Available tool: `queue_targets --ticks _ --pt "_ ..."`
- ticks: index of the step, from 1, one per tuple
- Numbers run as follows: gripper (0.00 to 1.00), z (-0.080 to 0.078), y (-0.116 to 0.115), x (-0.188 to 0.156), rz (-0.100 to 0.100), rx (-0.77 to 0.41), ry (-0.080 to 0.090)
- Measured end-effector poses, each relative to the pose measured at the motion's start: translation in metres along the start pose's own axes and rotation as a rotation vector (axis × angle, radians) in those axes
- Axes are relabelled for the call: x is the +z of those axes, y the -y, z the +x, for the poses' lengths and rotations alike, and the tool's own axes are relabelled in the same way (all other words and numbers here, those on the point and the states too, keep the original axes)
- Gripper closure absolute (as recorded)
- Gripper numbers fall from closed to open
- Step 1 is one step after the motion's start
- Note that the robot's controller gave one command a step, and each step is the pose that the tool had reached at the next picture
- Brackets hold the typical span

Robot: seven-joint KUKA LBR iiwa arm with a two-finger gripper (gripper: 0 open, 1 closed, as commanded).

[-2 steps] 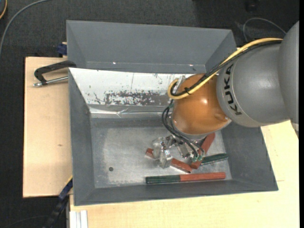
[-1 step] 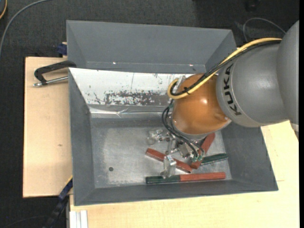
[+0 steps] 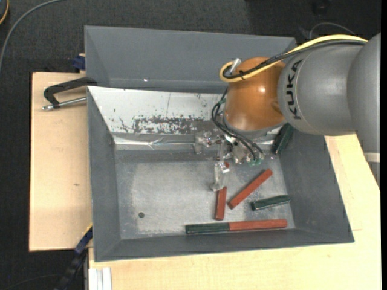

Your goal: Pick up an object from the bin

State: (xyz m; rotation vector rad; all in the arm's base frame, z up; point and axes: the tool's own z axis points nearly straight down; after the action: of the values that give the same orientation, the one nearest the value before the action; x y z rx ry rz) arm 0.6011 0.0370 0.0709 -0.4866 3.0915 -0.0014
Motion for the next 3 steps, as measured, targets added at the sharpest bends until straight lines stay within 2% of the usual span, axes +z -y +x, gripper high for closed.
queue_targets --ticks 1,2,3 --pt "0.0 0.079 0.043 -0.029 -0.001 -0.188 -0.012" --pt "0.0 0.108 0.056 -0.001 -0.004 -0.141 -0.009" --pt "1.0 0.108 0.056 -0.001 -0.004 -0.142 -0.008"
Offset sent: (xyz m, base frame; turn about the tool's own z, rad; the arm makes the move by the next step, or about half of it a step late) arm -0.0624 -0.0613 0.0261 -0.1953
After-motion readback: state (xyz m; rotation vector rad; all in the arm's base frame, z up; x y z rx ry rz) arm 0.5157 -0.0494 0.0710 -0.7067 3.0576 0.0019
